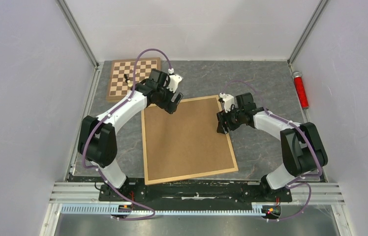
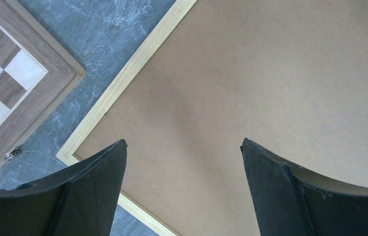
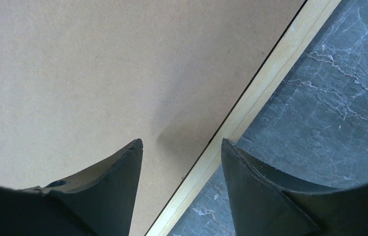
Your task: Put the photo into the frame
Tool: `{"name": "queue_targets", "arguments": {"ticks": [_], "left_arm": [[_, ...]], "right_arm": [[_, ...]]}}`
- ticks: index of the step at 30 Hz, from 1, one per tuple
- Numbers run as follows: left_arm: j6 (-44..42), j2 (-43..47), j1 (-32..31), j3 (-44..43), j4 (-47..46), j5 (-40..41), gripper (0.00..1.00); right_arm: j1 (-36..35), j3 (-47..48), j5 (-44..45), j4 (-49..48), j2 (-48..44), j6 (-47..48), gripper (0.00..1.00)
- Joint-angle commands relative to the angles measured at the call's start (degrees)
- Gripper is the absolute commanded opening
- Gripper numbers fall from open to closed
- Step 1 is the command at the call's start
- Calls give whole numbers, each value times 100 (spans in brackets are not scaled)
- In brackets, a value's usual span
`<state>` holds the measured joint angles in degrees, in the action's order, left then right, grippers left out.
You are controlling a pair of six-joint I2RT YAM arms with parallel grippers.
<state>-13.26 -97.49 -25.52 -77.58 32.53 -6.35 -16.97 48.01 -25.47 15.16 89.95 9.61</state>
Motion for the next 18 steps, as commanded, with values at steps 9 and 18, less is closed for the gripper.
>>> {"name": "queue_targets", "arguments": {"ticks": [9,18], "left_arm": [[262,-251,-56,407,-497,-319,92],[306,-394,-138,991,-717,-345,92]], "right_arm": [[67,-50,-722,-176,403,-205,62],[258,-29,-1581,-265,673,-310,61]]}}
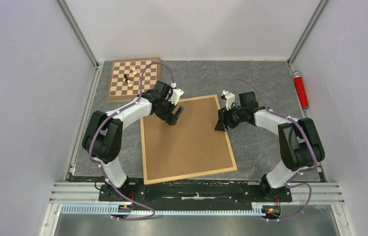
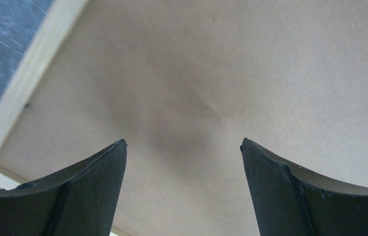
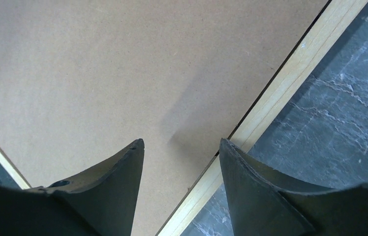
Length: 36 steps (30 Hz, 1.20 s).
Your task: Put the photo into the frame
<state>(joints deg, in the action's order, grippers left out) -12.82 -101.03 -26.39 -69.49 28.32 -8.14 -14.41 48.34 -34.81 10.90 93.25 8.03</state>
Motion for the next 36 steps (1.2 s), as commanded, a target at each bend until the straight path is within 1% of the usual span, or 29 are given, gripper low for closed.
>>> {"name": "queue_targets", "arguments": {"ticks": [1,5,13,25,27,29,33,36], "left_arm": [[273,-39,-58,213,-313,-172,92],[289,-66,-94,297,-344,-183,92],[295,-105,-178,253,-352,-188,92],[263,-164,-190,-241,-241,-217,92],[256,-171,-183,-325,-217,-222,92],[275,-193,-183,-407,-204,-257,92],[425,-311,-193,-655,-187,-477,92],[517,-446,-258,-842,-149,-574,92]], "right_arm": [[25,-45,-710,142,345,-167,60],[75,50,-941,116,294,-245,60],[131,269,-1123,121,61,-380,59],[174,372,-1251,70,-183,-492,59],[208,340,-1140,71,-248,-440,59],[211,325,-824,132,-353,-286,59],[204,250,96,187,-533,196,59],[173,149,623,93,-613,509,58]]}}
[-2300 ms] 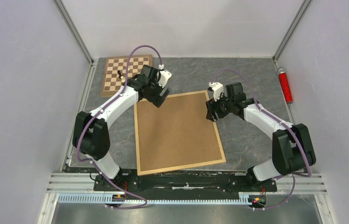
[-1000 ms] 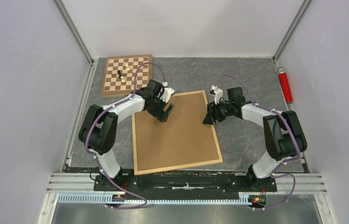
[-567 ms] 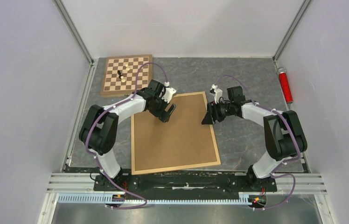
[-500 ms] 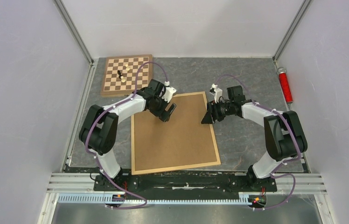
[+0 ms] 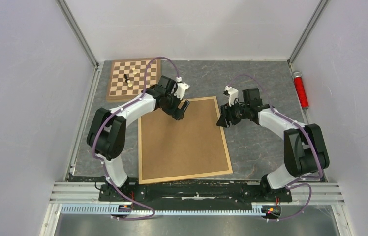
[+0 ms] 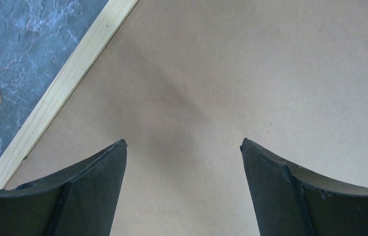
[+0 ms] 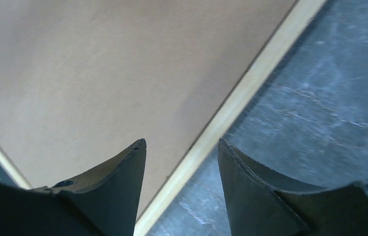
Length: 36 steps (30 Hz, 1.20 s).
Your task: Put the photo into the frame
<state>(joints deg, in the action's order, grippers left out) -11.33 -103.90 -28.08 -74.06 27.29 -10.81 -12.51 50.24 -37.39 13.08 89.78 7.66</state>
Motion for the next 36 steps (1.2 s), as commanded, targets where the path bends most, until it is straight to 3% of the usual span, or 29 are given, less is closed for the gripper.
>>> {"name": "queue_targets", "arguments": {"ticks": [1,17,36], "left_arm": [[372,-180,-116,-413,-48,-308,92],[301,-113,-181,-154,-179,-206,92],[-1,-145,-516,-22,-105,439,92]], "right_arm": [[-47,-93,1032,-194,-279,621,58],[-614,-316,2007,-367,464,941,57],[-1265,-349,3649,458,795,1368,49]]}}
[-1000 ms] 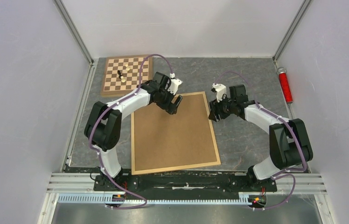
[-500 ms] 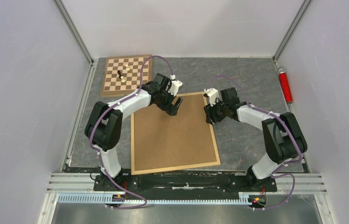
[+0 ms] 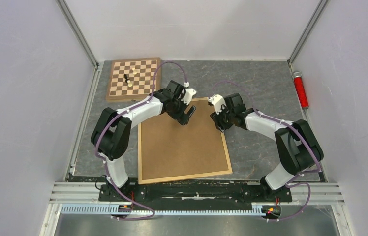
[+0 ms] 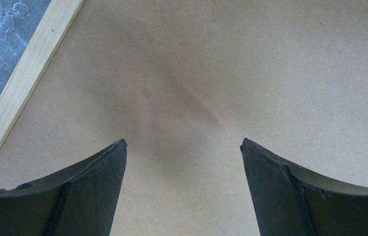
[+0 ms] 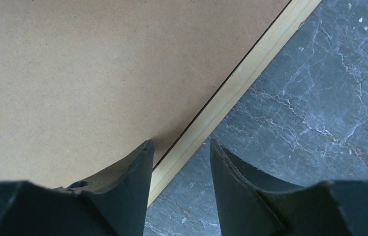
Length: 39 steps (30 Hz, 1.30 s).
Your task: Put the photo into the frame
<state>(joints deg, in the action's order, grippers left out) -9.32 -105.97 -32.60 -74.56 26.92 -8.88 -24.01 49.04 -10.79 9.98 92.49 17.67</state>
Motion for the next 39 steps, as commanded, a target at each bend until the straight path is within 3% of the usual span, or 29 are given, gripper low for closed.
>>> {"name": "queue_targets", "arguments": {"ticks": [1,13,39], "left_arm": [[-193,76,-62,38,-68,312,92],[-206,136,-54,348,-6,671,92],[-357,-433,-58,53,761,1205,92]], "right_arm": [[-131,-220,1028,832,557,388,48],[-450,-166,1384,1321,1069,673,45],[-1109,87,1670,1983,1735,1046,44]]}}
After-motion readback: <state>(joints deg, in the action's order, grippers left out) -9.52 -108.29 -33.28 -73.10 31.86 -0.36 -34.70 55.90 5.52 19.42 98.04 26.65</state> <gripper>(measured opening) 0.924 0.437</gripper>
